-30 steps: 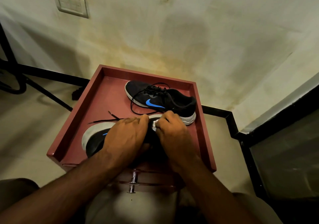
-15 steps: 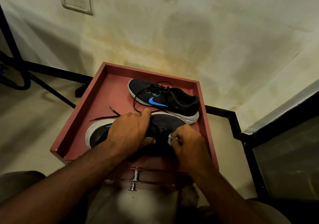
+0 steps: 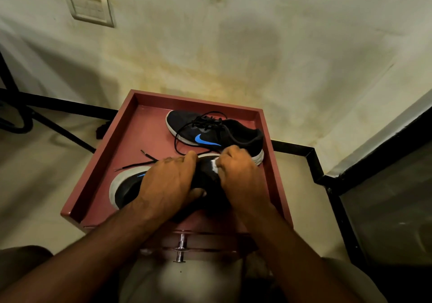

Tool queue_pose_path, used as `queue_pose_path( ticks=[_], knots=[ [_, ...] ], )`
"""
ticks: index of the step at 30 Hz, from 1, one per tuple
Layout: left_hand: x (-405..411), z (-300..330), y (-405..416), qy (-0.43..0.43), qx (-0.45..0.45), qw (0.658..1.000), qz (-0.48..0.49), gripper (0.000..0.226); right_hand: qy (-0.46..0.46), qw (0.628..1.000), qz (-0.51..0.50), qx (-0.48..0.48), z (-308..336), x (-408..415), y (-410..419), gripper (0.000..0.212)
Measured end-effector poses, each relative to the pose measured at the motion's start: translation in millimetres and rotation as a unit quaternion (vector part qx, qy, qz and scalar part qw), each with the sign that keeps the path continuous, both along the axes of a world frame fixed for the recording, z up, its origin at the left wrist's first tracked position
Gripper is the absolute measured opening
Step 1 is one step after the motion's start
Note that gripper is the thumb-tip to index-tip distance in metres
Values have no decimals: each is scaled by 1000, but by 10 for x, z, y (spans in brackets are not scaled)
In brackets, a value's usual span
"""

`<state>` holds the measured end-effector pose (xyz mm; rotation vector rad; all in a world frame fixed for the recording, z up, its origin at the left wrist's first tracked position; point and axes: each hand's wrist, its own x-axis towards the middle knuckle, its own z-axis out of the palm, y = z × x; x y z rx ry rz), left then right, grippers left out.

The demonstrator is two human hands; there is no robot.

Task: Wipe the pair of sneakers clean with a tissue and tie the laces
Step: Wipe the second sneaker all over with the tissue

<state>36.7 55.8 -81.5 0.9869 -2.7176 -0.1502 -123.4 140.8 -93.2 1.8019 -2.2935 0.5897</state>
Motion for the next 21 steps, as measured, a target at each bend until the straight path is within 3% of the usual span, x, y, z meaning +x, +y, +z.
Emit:
queue_pose_path(
  ticks=[4,8,10,13,18,21],
  knots=[
    [-45,59,-62,-34,36,998,24,69,7,990,-55,128,77,-120,212,11],
    [-72,77,-42,-52,31,998,21,69,-185,978,-15,99,164,-171,478,10],
    [-60,111,-18,-63,18,998,16,68,-226,974,-22,11,145,-263,469,9],
    [-25,110,27,-61,-10,998,2,63,-202,978,-44,-40,84,-315,439,5],
    [33,110,33,-59,-14,997,-38,57,-143,986,8,80,94,-184,376,6],
    [51,142,13,-47,-37,993,-98,38,-83,992,-2,98,80,-169,335,8]
  ],
)
